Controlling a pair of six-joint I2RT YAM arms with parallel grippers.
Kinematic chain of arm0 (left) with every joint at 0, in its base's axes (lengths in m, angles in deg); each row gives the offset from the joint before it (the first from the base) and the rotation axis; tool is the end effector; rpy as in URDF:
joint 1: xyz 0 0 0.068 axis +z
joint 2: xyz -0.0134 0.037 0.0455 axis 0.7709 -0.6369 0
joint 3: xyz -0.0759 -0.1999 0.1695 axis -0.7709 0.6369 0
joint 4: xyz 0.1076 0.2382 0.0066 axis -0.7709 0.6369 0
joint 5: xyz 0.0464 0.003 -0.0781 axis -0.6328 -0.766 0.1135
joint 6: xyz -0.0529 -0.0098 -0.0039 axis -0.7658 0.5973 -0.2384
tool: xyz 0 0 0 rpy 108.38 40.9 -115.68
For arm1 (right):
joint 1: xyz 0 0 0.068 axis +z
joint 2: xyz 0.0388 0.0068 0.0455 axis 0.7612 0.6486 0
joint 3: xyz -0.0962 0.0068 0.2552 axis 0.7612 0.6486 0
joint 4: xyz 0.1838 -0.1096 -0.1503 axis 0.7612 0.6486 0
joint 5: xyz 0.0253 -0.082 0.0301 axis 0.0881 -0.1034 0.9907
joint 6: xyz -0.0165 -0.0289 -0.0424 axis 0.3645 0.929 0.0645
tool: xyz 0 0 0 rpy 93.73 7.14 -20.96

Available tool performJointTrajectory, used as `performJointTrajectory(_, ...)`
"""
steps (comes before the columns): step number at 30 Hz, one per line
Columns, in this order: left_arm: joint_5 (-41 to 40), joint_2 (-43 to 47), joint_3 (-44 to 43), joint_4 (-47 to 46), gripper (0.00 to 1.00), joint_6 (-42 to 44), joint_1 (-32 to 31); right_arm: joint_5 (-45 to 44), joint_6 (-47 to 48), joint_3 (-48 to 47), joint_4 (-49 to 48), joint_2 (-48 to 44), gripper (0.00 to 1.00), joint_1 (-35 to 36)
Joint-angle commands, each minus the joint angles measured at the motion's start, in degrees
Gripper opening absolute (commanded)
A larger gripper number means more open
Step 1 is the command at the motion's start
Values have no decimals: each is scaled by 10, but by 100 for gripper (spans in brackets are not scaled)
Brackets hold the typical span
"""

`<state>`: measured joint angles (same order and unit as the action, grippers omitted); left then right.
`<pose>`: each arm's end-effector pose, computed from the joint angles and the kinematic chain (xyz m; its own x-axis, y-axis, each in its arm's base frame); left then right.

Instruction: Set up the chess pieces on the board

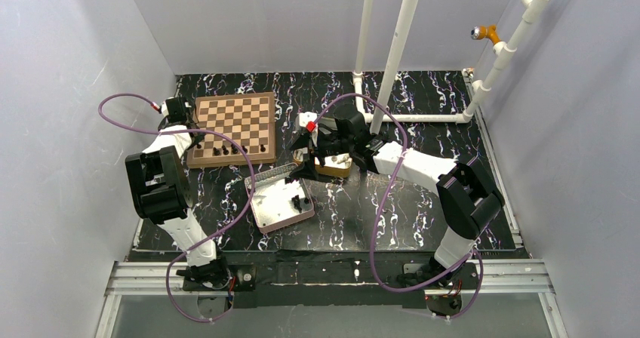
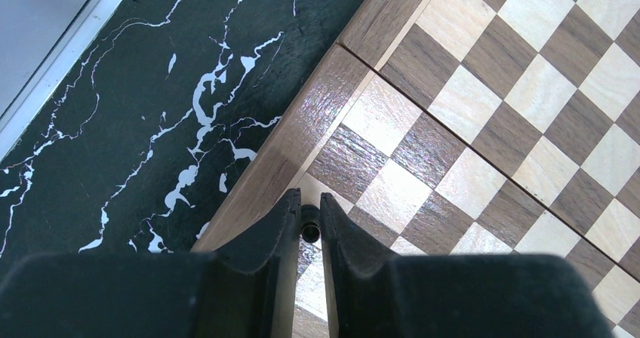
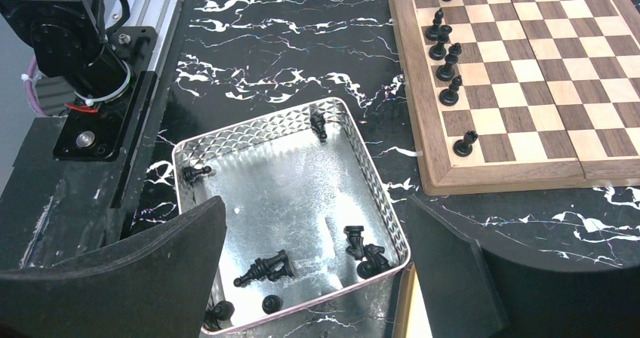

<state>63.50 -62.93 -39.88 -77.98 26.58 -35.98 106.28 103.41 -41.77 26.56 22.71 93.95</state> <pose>0.3803 0.1060 0.2061 -0.4398 -0.4994 -0.7465 -0.6174 0.7717 -0.1526 0.2630 0.2925 0.2729 0.0490 -0.1875 -0.9810 -0.9988 -0.0102 -0.0480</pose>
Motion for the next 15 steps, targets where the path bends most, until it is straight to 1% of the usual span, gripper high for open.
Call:
performJointTrajectory(1,-11,1,-19,10,16,4,2,11,-4,-19,-10,2,95,-4)
performJointTrajectory(4,-10,1,-19,10,21,5,2,11,-4,-19,-11,3,95,-4)
performJointTrajectory(6,-8,1,-20,12,22,5,2,11,-4,-19,-12,3,95,-4)
performJointTrajectory(15,-1,5,-14,21,21,4,2,12,-4,-16,-13,3,95,-4)
